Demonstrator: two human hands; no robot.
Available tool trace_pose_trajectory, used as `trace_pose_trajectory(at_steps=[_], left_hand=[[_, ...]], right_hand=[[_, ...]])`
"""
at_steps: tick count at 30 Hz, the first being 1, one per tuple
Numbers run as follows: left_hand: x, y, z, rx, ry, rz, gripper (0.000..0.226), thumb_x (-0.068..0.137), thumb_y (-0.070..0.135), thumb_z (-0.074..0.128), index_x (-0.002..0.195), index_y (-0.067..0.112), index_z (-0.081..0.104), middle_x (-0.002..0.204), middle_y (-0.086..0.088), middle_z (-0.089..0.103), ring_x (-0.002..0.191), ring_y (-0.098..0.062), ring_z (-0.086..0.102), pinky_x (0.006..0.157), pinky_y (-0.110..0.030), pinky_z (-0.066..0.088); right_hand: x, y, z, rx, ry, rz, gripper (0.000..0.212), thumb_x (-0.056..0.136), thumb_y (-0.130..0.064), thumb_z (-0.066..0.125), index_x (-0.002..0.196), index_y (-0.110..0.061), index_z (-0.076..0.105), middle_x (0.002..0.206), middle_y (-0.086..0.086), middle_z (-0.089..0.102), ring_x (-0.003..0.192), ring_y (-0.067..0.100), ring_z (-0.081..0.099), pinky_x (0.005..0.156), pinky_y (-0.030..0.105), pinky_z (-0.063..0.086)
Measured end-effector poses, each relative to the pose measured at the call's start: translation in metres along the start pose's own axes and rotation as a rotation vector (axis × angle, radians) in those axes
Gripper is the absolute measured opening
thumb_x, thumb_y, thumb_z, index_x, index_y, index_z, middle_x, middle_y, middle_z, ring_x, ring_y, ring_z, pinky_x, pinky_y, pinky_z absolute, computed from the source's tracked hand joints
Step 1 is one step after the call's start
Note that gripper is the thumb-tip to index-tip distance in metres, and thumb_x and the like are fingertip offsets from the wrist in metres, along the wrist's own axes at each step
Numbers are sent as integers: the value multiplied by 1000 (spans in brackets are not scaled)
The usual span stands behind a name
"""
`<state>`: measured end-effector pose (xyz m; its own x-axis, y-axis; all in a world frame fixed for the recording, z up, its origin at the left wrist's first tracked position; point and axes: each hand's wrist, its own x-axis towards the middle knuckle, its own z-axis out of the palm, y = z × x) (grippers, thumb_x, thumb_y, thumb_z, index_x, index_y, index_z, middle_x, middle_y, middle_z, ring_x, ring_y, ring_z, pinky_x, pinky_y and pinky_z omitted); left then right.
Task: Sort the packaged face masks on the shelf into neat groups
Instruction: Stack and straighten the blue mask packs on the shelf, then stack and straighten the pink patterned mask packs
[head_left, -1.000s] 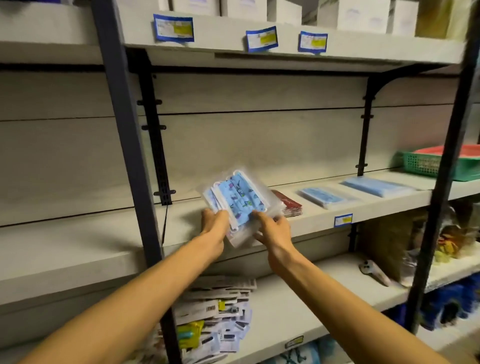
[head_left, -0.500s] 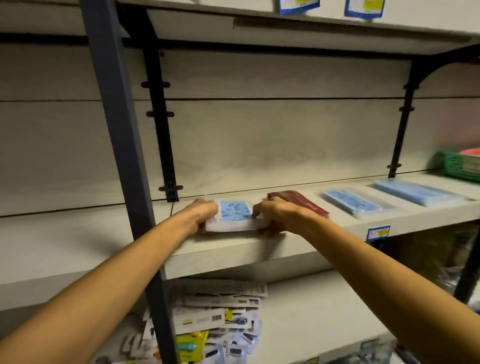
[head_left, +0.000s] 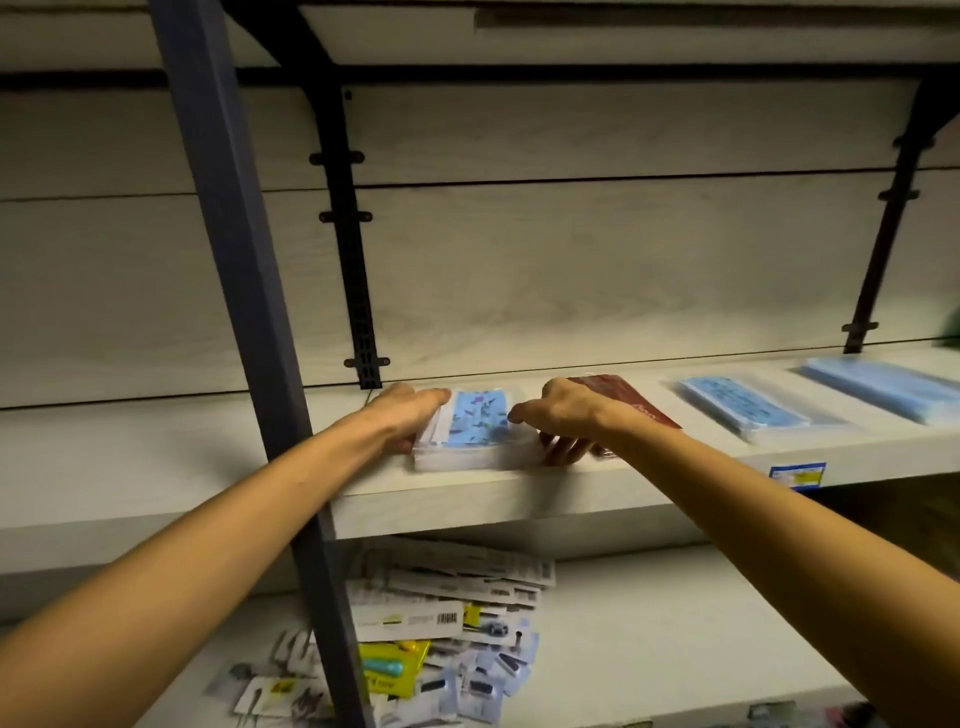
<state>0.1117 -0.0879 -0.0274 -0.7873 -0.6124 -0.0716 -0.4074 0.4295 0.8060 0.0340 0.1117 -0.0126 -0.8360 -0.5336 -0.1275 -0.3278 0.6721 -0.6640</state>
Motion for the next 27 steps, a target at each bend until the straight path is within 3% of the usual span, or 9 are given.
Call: trace_pose_trajectory(at_steps=[2,4,8,10,13,16,19,23,27], left_hand=[[-5,-2,-1,25,4,7,39,97,53,57,79,19,60,51,6,68,49,-10,68,50,-21,51],[-11,-7,-1,112,1,18,43,95,58,56,83,17,62,73,-1,69,67,-19,69,64,-29,52],[-32,-14,6,304,-52,75,40,99,55,51,89,18,59,84,4,60,73,-12,57,56,-27,37],[-42,-11,12,346,-64,113,33,101,51,48,111,20,57,95,5,58,81,-13,56,58,-26,34],[-49,-6,18,349,-64,130,49,103,45,48,143,17,48,118,-4,55,96,-20,51,63,-26,34],[-56,-7,19,370,-38,130,53,104,46,46,148,16,43,128,-7,55,103,-22,52,63,-22,34],[-63,-17,24,449,19,192,62,106,50,38,159,21,24,158,-6,40,133,-28,48,89,-24,35],[-79,-39,41,640,42,325,66,107,49,25,162,15,10,169,-5,18,149,-24,31,117,-36,30],[-86,-46,49,721,109,373,72,107,51,18,161,7,4,170,-13,2,157,-26,9,127,-37,11]], right_hand=[[2,7,0,-63,53,-60,40,95,-44,60,78,-8,62,74,10,70,56,21,70,41,20,49],[4,15,2,-124,109,-122,43,92,-51,62,71,-12,60,66,4,67,51,16,65,40,19,46],[1,26,10,-67,107,-170,43,84,-53,69,71,-13,58,68,3,62,59,18,59,55,26,45],[-3,27,15,-43,121,-177,39,85,-48,69,72,-14,57,73,4,61,63,18,57,55,26,42],[-10,29,25,-61,176,-200,35,87,-43,67,74,-14,52,81,7,57,70,23,53,55,29,36],[-18,29,32,-106,203,-224,33,91,-43,63,92,-11,58,94,13,60,87,31,58,68,33,40],[-24,29,38,-219,273,-241,49,98,-49,50,118,-5,58,119,20,65,110,38,60,80,37,45],[-28,38,59,-474,292,-354,58,104,-50,25,146,-11,39,143,14,49,129,32,47,103,45,40],[-28,43,68,-602,315,-339,67,104,-53,14,153,-11,31,162,16,29,147,29,32,114,47,32]])
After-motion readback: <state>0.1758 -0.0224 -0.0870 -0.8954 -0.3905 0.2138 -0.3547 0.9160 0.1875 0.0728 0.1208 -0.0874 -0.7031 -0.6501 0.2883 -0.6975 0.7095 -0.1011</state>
